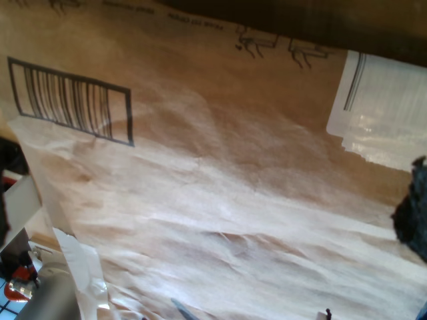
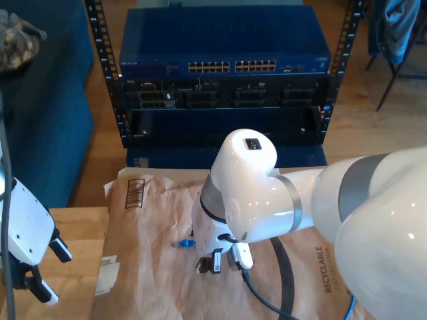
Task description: Grab the cable and plug it in
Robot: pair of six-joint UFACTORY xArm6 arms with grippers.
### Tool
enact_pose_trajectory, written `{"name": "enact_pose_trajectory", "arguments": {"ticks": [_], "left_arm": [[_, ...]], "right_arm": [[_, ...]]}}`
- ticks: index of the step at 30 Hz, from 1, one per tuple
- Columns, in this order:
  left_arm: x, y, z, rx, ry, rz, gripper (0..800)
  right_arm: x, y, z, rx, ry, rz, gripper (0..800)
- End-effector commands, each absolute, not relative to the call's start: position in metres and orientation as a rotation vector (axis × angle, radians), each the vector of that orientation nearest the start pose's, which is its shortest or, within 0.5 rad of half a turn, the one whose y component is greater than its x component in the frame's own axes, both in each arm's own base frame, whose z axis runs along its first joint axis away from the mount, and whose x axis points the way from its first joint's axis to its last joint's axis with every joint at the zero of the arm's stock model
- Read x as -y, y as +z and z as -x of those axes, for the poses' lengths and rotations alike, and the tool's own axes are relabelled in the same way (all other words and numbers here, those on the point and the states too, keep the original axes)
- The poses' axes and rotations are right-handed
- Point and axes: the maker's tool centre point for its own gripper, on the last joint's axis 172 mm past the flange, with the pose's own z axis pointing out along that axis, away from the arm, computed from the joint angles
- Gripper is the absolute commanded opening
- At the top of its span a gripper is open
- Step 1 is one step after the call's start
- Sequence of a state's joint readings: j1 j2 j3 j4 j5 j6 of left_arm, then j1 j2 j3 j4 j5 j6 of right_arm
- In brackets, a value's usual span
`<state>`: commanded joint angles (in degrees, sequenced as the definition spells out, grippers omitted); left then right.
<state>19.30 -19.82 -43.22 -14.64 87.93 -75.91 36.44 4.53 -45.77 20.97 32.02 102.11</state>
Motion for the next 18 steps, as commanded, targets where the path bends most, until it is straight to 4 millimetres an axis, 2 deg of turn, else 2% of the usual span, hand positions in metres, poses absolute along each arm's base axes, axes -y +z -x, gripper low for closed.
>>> {"name": "enact_pose_trajectory", "arguments": {"ticks": [9,14,18], "left_arm": [[-0.02,0.198,-0.262,-2.304,-0.771,-1.968,800],[-0.02,0.198,-0.261,-2.302,-0.774,-1.97,800],[-0.02,0.198,-0.261,-2.303,-0.776,-1.969,800]], "right_arm": [[-0.312,0.088,-0.383,-1.911,0.183,2.155,598],[-0.312,0.088,-0.387,-1.911,0.171,2.139,505],[-0.312,0.088,-0.387,-1.907,0.167,2.14,467]]}}
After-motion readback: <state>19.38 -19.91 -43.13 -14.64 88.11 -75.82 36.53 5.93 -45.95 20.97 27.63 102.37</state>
